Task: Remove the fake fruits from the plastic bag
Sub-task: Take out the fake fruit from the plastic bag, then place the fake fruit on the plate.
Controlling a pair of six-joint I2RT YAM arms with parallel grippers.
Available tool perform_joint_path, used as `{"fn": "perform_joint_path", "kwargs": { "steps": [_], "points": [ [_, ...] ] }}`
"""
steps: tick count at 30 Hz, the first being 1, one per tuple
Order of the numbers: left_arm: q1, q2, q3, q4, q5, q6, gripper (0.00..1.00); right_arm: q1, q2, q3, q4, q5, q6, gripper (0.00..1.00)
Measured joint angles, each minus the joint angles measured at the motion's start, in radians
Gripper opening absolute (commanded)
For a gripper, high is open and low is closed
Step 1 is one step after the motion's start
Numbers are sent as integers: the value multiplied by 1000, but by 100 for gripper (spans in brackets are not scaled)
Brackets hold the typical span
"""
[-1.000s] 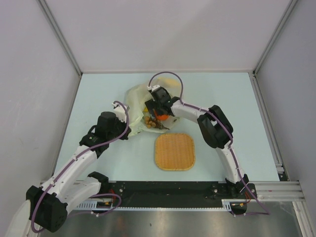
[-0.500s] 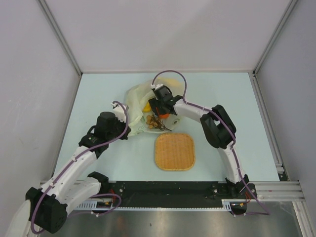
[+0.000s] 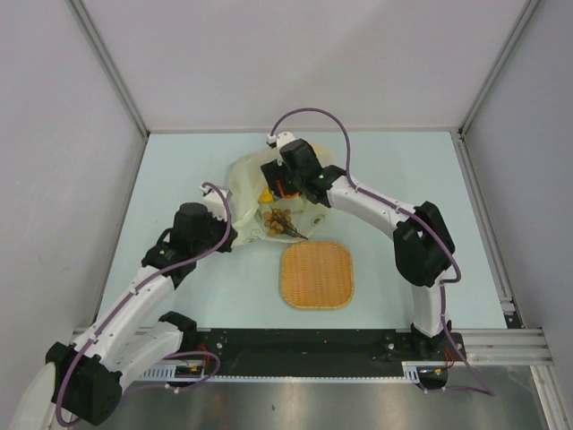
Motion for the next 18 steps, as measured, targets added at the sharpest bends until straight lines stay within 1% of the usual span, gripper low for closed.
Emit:
{"fn": "perform_joint_path", "kwargs": {
  "steps": [1,5,9,11,14,15,18],
  "points": [
    [0,-3,0,1,0,-3,1,6,-10,-8,2,-1,-8,36],
    [0,-17,0,5,-5,-3,0,26,-76,-87,8,-17,-74,37],
    [0,-23,0,16,-5,-3,0,48,-203,-230,-6,-53,-161,31],
    [0,-16,1,18,-5,-3,0,59,-293,-317,-22,-85,-214,26],
    [0,0,6,20,-3,-4,0,93,-397,-408,-31,-108,-280,20],
    [0,1,8,21,-1,-5,0,121,-443,-456,-14,-110,-316,14],
    [0,0,8,34,-1,-9,0,223,-547,-599,32,-108,-395,0]
  ]
}}
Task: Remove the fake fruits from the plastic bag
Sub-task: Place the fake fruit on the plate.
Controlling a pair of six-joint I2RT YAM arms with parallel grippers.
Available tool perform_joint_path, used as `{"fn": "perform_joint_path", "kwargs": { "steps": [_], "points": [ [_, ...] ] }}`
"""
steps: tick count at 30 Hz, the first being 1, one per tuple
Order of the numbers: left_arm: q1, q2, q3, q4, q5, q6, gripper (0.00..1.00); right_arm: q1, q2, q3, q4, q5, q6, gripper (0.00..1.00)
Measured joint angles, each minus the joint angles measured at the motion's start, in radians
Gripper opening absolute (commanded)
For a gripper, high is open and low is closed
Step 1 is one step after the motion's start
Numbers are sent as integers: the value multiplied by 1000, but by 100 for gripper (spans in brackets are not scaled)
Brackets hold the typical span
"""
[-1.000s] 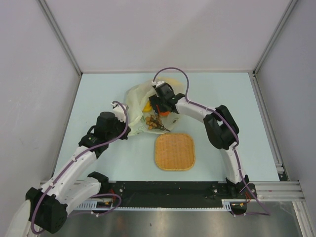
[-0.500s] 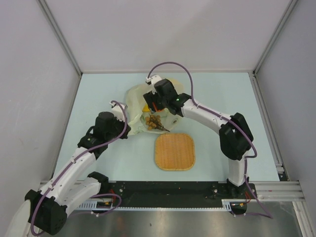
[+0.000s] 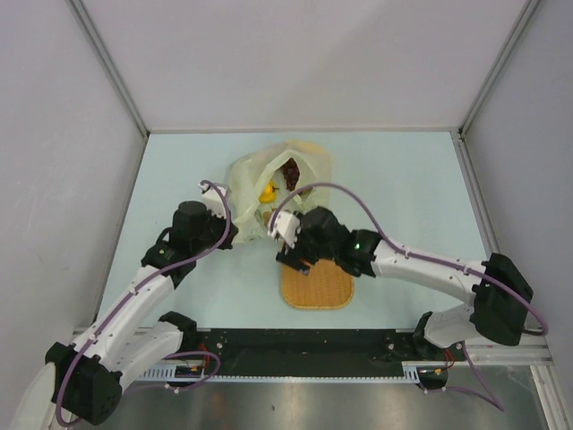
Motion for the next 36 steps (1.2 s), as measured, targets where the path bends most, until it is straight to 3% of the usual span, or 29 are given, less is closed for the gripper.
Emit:
{"fn": "perform_joint_path", "kwargs": {
  "steps": [7,19,21,22,23,26,31,32,36],
  "points": [
    [0,-58,0,0,1,-5,0,161,-26,-245,127,28,-108,0],
    [4,-151,-23,3,11,-25,0,106,88,-272,322,83,-157,1],
    [5,-153,-33,3,17,-30,0,95,103,-272,337,88,-160,6],
    [5,-152,-35,1,19,-31,0,91,111,-272,344,90,-162,10],
    [6,-152,-36,0,21,-31,0,85,118,-272,352,92,-164,22],
    [7,-152,-36,1,23,-31,0,77,142,-272,375,92,-167,43],
    [11,-153,-37,1,23,-31,0,69,174,-272,391,76,-167,64],
    [12,-154,-37,1,23,-31,0,68,177,-272,391,72,-167,73],
    [14,-159,-48,2,23,-31,0,61,185,-271,391,43,-152,84]
  ]
}}
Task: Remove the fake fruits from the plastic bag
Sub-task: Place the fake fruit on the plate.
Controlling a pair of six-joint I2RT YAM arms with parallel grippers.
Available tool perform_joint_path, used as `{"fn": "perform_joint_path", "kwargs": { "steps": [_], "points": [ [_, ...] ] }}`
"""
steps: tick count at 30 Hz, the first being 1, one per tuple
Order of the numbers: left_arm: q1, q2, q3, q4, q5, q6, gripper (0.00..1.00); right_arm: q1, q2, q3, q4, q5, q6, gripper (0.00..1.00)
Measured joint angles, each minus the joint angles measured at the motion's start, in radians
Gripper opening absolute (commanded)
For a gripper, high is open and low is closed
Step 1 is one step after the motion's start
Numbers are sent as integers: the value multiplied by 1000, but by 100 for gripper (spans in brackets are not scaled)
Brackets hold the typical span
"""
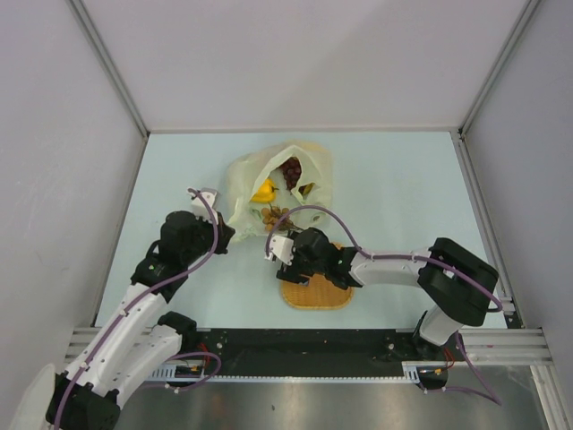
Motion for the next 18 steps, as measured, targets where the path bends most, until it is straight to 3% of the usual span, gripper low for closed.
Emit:
{"fn": "perform_joint_path", "kwargs": {
  "steps": [6,18],
  "points": [
    [1,-1,-2,0,1,0,0,-12,0,3,-5,-53,10,100],
    [3,-1,-6,6,8,0,0,-8,-5,15,-40,-87,40,100]
  ]
}}
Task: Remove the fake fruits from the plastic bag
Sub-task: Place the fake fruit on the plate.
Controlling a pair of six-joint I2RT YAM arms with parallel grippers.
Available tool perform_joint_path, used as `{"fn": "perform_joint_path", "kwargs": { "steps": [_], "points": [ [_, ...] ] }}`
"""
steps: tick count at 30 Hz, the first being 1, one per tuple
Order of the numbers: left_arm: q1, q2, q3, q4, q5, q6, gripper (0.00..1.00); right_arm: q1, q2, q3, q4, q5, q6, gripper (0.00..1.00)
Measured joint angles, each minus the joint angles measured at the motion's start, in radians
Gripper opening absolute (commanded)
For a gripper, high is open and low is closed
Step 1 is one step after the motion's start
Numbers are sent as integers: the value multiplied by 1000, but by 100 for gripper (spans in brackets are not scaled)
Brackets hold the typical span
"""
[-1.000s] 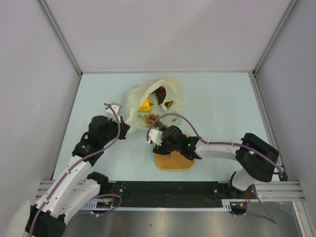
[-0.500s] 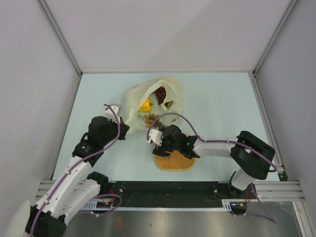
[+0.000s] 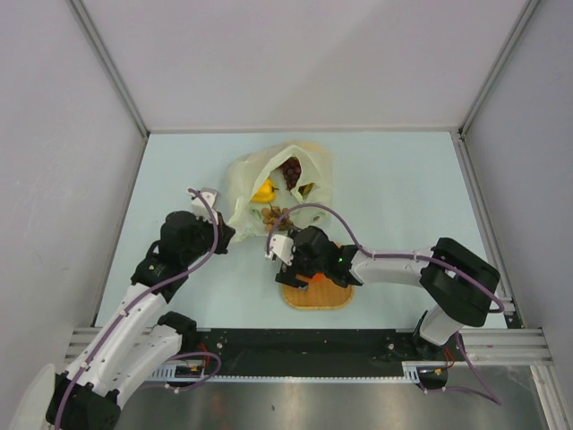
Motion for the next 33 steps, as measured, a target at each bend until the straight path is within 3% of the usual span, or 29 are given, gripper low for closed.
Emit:
{"fn": "perform_joint_path", "kwargs": {
  "steps": [13,27,30,33],
  "points": [
    [0,2,0,1,9,0,0,-90,-113,46,-240,-88,88,100],
    [1,30,0,14,20,-2,0,-173,-64,46,-270,-179,128,99],
    [1,30,0,14,20,-2,0,-178,-61,46,-271,-189,136,94],
    [1,30,0,14,20,-2,0,-179,-61,46,-266,-188,145,83]
  ]
}}
